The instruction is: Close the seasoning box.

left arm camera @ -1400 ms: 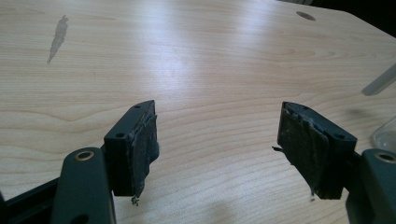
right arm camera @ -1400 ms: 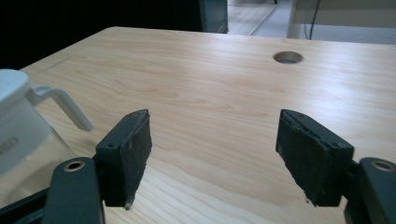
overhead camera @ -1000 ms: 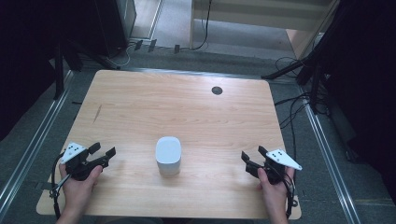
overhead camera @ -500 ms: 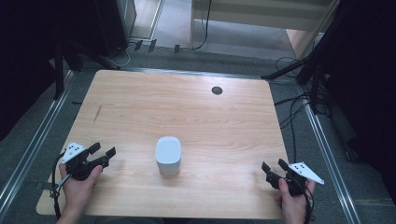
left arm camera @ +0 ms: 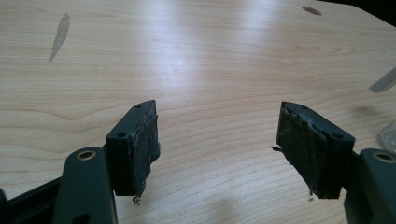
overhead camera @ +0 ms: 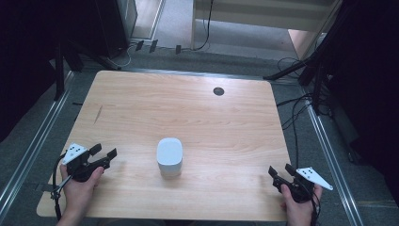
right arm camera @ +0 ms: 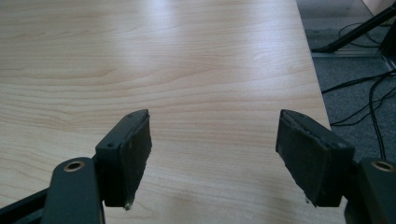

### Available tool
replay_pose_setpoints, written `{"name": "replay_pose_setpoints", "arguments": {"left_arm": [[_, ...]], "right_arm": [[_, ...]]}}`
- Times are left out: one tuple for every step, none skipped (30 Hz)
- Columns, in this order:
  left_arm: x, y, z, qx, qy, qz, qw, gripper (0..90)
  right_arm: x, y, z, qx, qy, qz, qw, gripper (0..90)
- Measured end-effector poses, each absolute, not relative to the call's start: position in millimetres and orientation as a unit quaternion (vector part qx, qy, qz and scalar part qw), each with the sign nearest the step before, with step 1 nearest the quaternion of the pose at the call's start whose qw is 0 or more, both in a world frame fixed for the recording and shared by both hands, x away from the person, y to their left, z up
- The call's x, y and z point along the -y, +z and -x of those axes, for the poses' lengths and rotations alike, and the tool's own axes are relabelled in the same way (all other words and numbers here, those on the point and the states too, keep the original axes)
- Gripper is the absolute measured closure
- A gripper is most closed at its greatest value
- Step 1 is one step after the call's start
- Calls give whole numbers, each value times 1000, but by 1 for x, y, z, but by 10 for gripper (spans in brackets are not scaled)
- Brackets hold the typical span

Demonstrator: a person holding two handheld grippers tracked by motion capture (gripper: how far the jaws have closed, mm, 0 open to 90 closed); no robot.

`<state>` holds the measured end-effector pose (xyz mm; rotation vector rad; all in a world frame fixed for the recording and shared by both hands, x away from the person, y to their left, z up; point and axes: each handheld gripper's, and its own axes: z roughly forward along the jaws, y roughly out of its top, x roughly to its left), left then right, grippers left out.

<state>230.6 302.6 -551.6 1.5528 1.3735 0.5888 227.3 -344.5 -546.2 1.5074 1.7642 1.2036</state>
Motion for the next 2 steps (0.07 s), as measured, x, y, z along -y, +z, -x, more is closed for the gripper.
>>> {"name": "replay_pose_setpoints", "arguments": {"left_arm": [[-303, -552, -231, -561, 241, -635, 473, 295], [-303, -552, -230, -561, 242, -633, 476, 296]], "right_arm": [[344, -546, -227, -651, 443, -557, 264, 277], [342, -546, -227, -651, 436, -558, 271, 291]]}}
